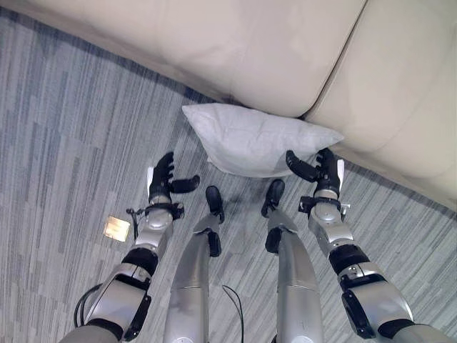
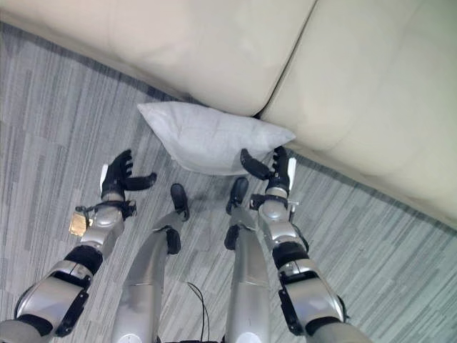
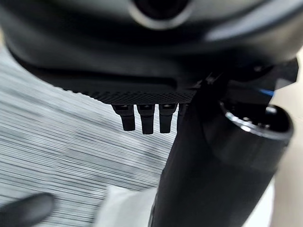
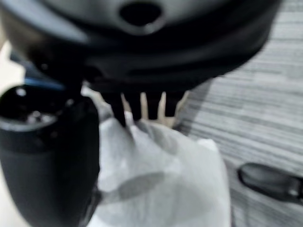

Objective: Pick up all the scattered cushions and arrange them neatly on the sofa.

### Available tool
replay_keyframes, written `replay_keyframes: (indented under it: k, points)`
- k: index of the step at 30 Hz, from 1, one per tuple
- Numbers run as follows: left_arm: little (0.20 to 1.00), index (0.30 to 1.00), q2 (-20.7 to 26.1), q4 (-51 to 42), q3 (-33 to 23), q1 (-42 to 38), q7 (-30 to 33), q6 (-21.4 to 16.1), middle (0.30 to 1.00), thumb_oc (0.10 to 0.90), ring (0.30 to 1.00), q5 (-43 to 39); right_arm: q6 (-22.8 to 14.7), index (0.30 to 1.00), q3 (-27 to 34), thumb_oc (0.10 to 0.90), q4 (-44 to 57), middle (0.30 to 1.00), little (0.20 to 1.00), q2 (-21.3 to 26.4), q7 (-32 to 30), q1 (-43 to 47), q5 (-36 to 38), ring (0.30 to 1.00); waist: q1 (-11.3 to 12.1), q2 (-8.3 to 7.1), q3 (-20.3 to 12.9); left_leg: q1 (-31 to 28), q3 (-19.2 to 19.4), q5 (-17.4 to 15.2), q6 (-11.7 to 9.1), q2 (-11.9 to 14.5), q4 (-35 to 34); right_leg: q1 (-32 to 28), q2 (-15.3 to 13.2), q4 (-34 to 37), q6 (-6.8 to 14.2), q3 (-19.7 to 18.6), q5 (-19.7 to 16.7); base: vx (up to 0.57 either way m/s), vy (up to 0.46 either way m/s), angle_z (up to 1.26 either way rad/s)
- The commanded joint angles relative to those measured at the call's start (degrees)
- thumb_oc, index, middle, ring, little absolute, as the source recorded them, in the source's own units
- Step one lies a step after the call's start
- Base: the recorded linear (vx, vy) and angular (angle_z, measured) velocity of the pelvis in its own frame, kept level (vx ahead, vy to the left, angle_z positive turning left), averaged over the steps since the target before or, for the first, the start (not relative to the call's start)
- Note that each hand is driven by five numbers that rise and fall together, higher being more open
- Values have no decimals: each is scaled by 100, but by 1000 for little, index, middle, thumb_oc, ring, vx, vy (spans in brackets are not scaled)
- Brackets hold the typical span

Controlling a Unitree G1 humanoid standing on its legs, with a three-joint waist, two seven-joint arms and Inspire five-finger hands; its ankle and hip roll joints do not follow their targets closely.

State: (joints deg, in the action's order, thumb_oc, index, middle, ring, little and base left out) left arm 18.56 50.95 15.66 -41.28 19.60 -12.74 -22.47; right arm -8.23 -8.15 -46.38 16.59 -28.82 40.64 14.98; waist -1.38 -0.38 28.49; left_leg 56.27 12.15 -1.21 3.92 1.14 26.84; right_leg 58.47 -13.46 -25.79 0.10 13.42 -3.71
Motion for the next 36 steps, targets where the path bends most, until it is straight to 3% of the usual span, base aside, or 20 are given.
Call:
replay_keyframes:
  k: [1, 5, 11, 16, 23, 24, 25, 26, 36]
  points:
    - [900, 900, 22, -153, -93, 648, 384, -359, 900, 800, 900, 6, -373, 900, -164, 800, 349, 900, 900, 97, -349, -546, -290, 900, 6, 35, -975, 215, -300, -651, -399, 174, 301, 192, -261, 96, 743, -335, 65, 12, -30, 1]
    - [900, 900, -38, -312, 40, 333, 493, -402, 900, 800, 900, 8, -294, 900, -224, 800, 208, 900, 900, 159, -546, -263, -513, 900, 0, 23, -1062, 622, -337, -659, -372, 159, 405, 589, -280, -41, 732, -385, 104, 4, -8, 3]
    - [900, 900, -119, -375, 203, -159, 473, -450, 900, 800, 900, -186, -358, 900, -338, 800, 89, 900, 900, 163, -425, 92, -258, 900, -43, 18, -1109, 1081, -425, -590, -363, 131, 423, 1043, -290, -101, 747, -465, 89, -18, -43, 3]
    - [900, 900, -201, -307, 404, -621, 296, -456, 900, 800, 900, -427, -526, 900, -553, 800, 106, 900, 900, 31, 47, 499, 451, 900, -77, 24, -1144, 1416, -447, -526, -368, 131, 474, 1410, -255, -189, 742, -504, 75, -10, -35, 3]
    - [900, 900, -443, -246, 576, -1081, 134, -431, 900, 800, 900, -726, -624, 900, -977, 800, 244, 900, 900, -163, 361, 1072, 748, 900, -78, 45, -1189, 1694, -478, -451, -405, 168, 532, 1723, -201, -299, 761, -518, 53, 2, -41, 1]
    - [900, 900, -455, -252, 598, -1112, 129, -433, 900, 800, 900, -729, -633, 759, -1012, 706, 266, 759, 759, -187, 384, 1130, 764, 759, -77, 52, -1195, 1712, -484, -445, -407, 171, 531, 1743, -197, -302, 763, -522, 51, 13, -44, -1]
    - [535, 535, -478, -357, 632, -1233, 118, -471, 535, 557, 535, -780, -657, 300, -1108, 400, 385, 300, 300, -235, 457, 1282, 790, 300, -72, 75, -1219, 1753, -496, -421, -423, 178, 518, 1779, -181, -292, 765, -522, 46, 13, -66, 0]
    - [300, 300, -478, -464, 619, -1254, 118, -500, 300, 400, 300, -818, -688, 300, -1142, 400, 494, 300, 300, -264, 479, 1306, 787, 300, -70, 83, -1224, 1763, -496, -413, -429, 186, 519, 1791, -171, -293, 769, -517, 50, 8, -53, 1]
    - [300, 300, -403, -1549, 303, -834, 82, -684, 300, 400, 300, -847, -888, 300, -984, 400, 1374, 300, 300, -221, 610, 918, 535, 300, -53, 134, -1438, 1439, -527, -318, -516, 234, 163, 1476, -90, -67, 791, -386, 54, 8, -37, 0]
